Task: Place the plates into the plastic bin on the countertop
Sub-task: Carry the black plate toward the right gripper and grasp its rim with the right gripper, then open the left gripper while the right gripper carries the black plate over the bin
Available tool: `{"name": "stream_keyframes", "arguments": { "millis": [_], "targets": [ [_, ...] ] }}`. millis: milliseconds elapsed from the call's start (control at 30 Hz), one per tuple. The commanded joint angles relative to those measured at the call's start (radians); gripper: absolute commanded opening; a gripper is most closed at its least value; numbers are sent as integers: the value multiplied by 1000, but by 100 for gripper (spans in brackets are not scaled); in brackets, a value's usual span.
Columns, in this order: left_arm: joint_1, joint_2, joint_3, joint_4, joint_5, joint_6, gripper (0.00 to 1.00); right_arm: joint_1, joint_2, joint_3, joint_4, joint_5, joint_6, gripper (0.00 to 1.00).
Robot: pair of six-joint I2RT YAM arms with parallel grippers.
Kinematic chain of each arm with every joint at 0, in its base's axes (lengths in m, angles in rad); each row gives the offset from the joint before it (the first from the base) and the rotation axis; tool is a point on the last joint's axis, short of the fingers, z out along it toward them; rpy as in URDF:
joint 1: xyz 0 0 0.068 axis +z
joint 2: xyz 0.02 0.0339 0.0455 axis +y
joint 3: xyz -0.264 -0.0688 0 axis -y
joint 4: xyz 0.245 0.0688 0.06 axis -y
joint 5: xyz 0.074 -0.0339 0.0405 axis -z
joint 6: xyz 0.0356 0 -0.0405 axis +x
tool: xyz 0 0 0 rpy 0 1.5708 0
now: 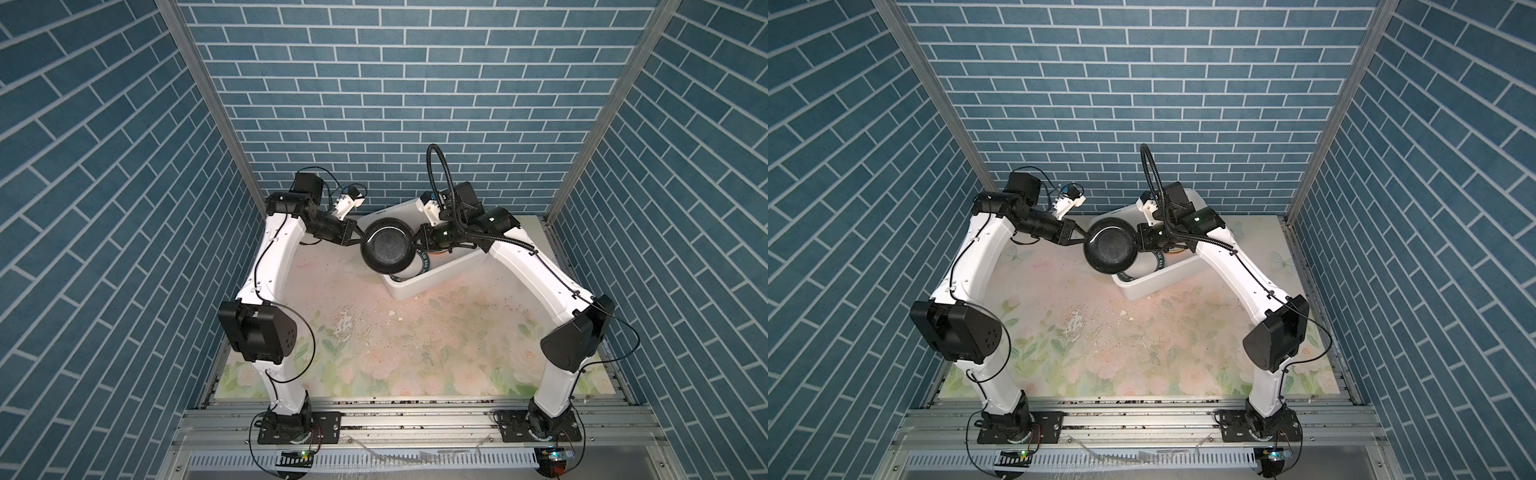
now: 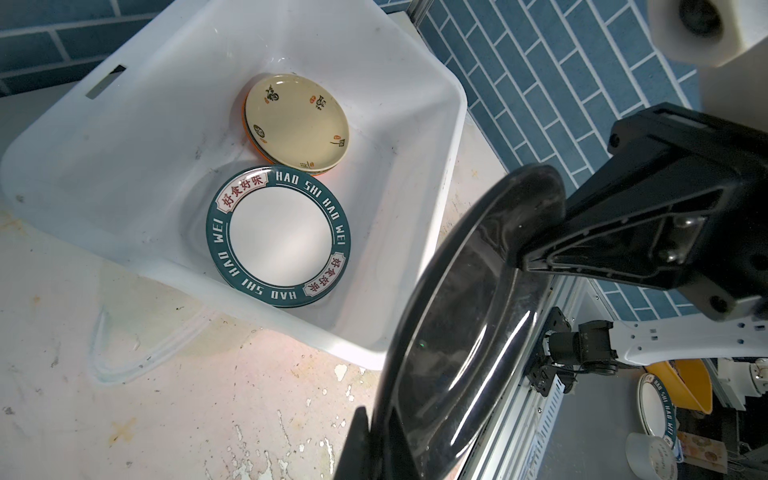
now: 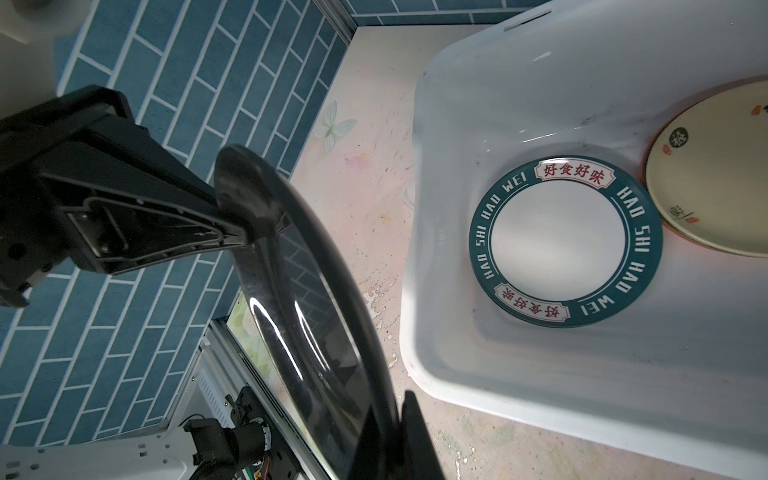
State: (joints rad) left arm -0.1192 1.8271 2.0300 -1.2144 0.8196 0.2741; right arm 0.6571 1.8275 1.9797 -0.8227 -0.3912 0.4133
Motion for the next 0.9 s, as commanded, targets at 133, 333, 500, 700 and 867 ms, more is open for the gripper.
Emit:
{"name": "stream_keyframes", "arguments": {
  "millis": [133, 333, 500, 700, 867],
  "targets": [
    [-13, -28, 0, -7, 52, 2, 15, -4, -25, -35, 77, -14, 50, 0],
    [-12, -31, 1, 9, 19, -24, 50, -19, -47, -89, 137, -4, 87, 0],
    [-11, -38, 11, 15, -47, -37, 70, -62, -88, -181, 213, 4, 136, 0],
    [-11, -73, 20, 7, -100, -17, 74, -159, -137, -287, 304, -12, 193, 0],
    [-11, -108, 16, 0, -133, 6, 75, -214, -133, -294, 299, 52, 165, 0]
  ]
}}
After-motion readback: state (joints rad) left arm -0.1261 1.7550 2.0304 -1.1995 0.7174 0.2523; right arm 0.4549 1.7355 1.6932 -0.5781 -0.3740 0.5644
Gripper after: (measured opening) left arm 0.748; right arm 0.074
